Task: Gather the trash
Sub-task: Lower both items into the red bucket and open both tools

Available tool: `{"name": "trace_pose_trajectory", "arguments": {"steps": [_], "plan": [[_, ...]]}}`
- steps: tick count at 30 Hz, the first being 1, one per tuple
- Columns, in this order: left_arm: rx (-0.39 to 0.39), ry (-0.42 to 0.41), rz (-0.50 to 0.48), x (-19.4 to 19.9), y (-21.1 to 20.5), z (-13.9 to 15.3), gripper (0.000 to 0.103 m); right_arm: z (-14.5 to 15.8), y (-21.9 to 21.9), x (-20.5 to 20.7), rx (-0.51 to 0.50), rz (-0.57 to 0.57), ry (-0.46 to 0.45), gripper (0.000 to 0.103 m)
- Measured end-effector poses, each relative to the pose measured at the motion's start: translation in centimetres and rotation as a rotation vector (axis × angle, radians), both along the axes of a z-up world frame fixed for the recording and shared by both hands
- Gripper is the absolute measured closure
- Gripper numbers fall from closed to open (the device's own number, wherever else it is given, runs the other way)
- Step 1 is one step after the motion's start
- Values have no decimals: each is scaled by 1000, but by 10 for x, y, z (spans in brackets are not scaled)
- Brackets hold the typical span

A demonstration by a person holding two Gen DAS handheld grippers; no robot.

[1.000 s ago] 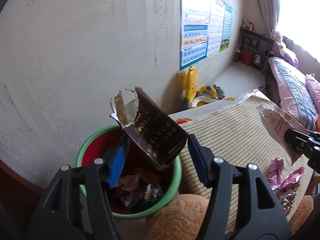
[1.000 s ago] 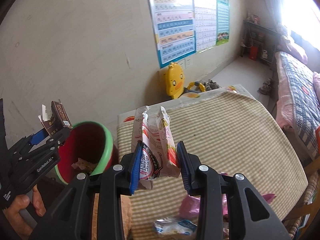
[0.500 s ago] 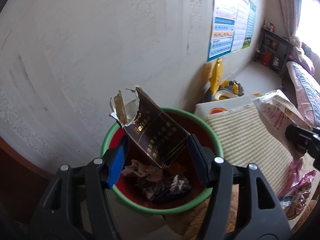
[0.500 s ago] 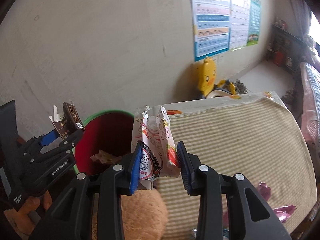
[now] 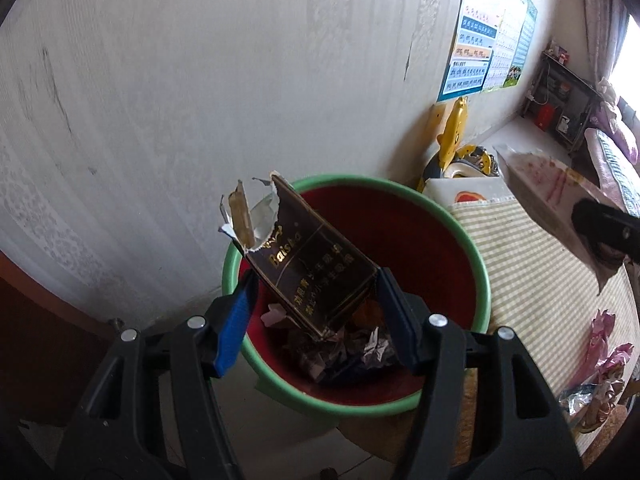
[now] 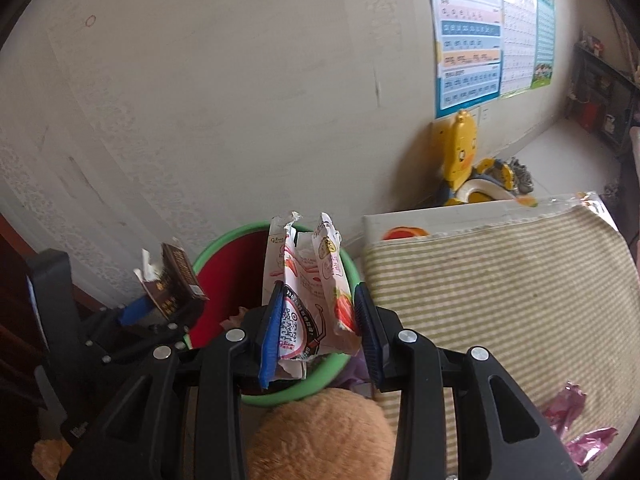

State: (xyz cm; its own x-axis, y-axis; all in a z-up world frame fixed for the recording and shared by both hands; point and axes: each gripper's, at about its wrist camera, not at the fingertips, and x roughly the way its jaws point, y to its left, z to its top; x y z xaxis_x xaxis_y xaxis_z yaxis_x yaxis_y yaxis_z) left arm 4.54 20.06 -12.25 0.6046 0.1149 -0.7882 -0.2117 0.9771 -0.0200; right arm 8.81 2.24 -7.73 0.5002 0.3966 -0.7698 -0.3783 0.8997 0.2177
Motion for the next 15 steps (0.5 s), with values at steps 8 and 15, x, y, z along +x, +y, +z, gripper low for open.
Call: {"name": "trace_pose_trajectory", "arguments": {"steps": [8,15], "plan": [[-25,34,-21,6,2,-12,43,-8,18,9,38,25,37,65],[-13,50,-15,11,1,-18,24,-9,17,14,63,15,46,40]]}}
